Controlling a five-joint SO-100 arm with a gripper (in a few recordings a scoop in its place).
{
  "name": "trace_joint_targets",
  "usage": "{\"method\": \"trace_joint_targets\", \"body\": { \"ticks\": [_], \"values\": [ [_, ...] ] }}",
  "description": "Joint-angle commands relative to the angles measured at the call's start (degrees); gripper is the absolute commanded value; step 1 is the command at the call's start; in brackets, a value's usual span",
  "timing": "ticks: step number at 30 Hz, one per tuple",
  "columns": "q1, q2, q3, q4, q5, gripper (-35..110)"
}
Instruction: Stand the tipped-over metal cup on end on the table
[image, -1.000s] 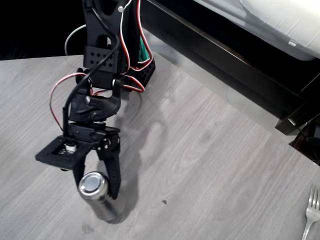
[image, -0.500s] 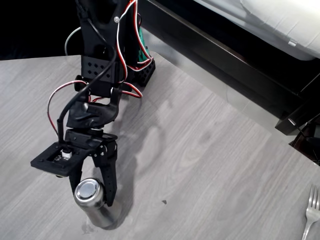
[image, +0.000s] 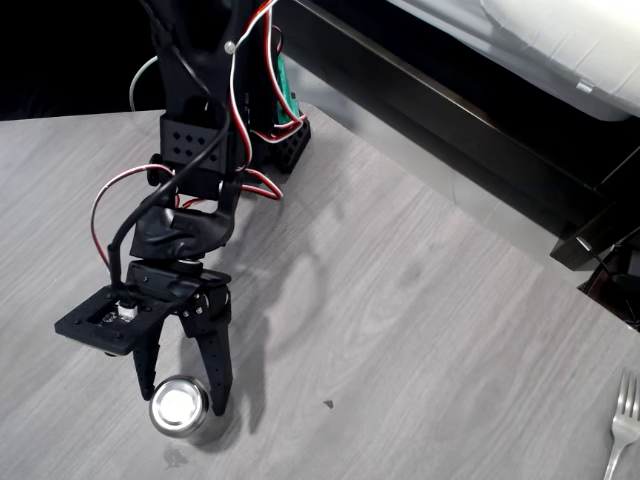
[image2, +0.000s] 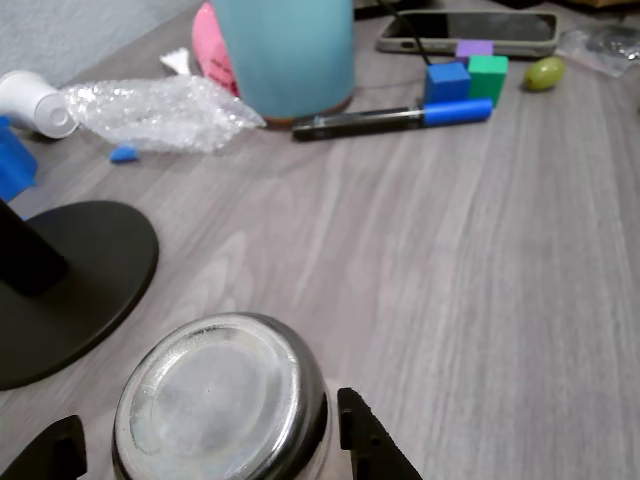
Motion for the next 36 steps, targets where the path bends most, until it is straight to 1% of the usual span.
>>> {"method": "trace_joint_targets", "body": {
  "ticks": [1, 4, 5, 6, 7, 9, 10, 11, 12, 14, 16, 19, 24, 29, 32, 33, 36],
  "values": [
    [0.35, 0.26, -3.43, -1.85, 1.05, 31],
    [0.44, 4.75, -4.48, 0.26, 5.8, 31],
    [0.09, 8.35, -4.75, 3.34, 8.79, 31],
    [-0.62, 13.8, -5.89, 9.93, 13.71, 31],
    [-1.41, 20.21, -8.79, 20.04, 21.53, 31],
    [-3.52, 29.0, -18.63, 44.47, 39.11, 30],
    [-4.66, 30.94, -23.2, 53.44, 47.2, 25],
    [-5.54, 31.82, -26.37, 60.12, 53.35, 15],
    [-6.33, 32.08, -27.69, 63.54, 58.27, 0],
    [-7.91, 32.43, -26.19, 67.32, 67.15, 0],
    [-10.37, 32.87, -22.5, 68.91, 71.89, 0],
    [-13.54, 36.39, -15.03, 68.64, 77.78, 0],
    [-16.79, 44.47, -5.1, 68.29, 80.68, 0],
    [-17.23, 58.54, 6.24, 68.73, 81.21, 0],
    [-17.49, 70.31, 12.04, 72.6, 80.77, 0],
    [-17.58, 74.36, 12.66, 75.59, 80.86, 0],
    [-17.58, 79.98, 12.66, 80.33, 80.77, 0]
  ]
}}
